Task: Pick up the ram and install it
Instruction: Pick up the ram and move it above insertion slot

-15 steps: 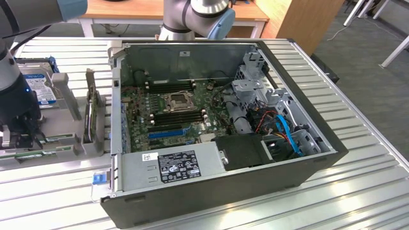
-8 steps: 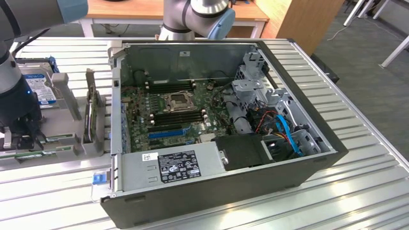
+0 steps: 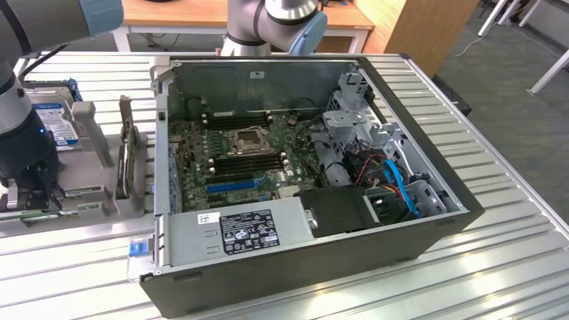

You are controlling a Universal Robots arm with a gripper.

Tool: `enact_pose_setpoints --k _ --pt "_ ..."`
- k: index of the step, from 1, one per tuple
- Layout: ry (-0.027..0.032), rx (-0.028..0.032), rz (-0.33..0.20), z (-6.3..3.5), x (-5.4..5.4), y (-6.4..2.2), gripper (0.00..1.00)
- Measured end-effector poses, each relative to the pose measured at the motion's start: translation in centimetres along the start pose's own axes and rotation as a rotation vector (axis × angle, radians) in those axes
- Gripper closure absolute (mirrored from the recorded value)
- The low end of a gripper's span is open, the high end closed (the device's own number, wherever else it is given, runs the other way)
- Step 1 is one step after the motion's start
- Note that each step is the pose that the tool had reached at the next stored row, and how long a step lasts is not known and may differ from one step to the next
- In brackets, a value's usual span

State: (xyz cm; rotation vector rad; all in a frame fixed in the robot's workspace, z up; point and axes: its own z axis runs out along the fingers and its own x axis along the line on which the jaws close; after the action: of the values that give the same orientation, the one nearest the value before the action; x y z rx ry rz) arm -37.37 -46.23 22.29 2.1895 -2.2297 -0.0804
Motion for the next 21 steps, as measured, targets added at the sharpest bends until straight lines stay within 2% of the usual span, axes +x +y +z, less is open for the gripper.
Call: enact_pose_setpoints --k 21 --pt "-0.0036 -0.0001 0.000 1.44 0.0 -0.07 0.70"
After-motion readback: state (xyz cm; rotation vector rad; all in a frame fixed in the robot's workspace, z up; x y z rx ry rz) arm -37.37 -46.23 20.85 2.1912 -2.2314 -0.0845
